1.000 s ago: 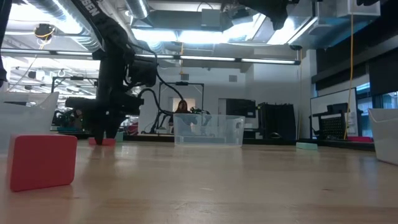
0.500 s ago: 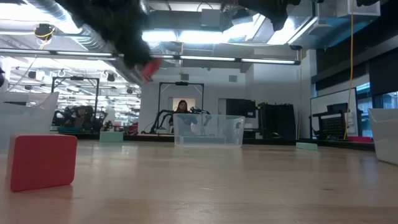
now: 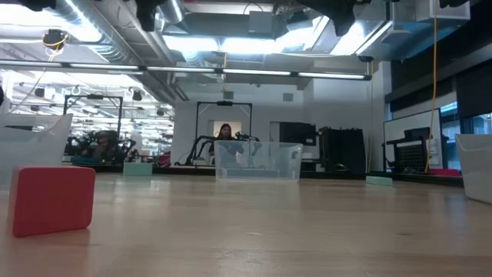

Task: Sort & place blocks by color
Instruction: Put the top orange block into the gray bin

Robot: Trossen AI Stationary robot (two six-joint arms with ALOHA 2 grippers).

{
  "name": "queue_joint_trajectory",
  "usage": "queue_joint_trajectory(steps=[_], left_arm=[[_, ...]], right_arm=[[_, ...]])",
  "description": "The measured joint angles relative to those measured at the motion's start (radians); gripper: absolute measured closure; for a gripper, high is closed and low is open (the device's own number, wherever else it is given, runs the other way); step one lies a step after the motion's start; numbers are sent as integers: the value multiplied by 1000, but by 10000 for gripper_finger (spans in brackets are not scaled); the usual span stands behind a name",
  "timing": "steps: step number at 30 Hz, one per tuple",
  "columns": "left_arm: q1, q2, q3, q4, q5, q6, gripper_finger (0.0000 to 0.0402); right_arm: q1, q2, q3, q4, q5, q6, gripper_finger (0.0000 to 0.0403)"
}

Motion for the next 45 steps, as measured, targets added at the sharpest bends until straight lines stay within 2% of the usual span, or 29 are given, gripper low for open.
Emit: queue_joint_trajectory(steps=[5, 19, 27, 31, 35, 45], left_arm=[[-37, 11, 0, 7, -26, 13, 286], [-37, 11, 0, 27, -25, 22, 286], [-37, 14, 1, 62, 6, 21, 286], [-37, 70, 3, 129, 10, 21, 286], [-31, 173, 62, 142, 41, 21, 286], [36, 505, 324, 135, 294, 21, 286]], right_arm=[[0, 0, 0, 0, -24, 6, 113], [0, 0, 0, 0, -24, 30, 113], [0, 0, 0, 1, -24, 27, 113], [0, 6, 0, 5, -23, 105, 113], [0, 29, 8, 1, -54, 112, 113], [0, 233, 160, -26, -138, 101, 113]])
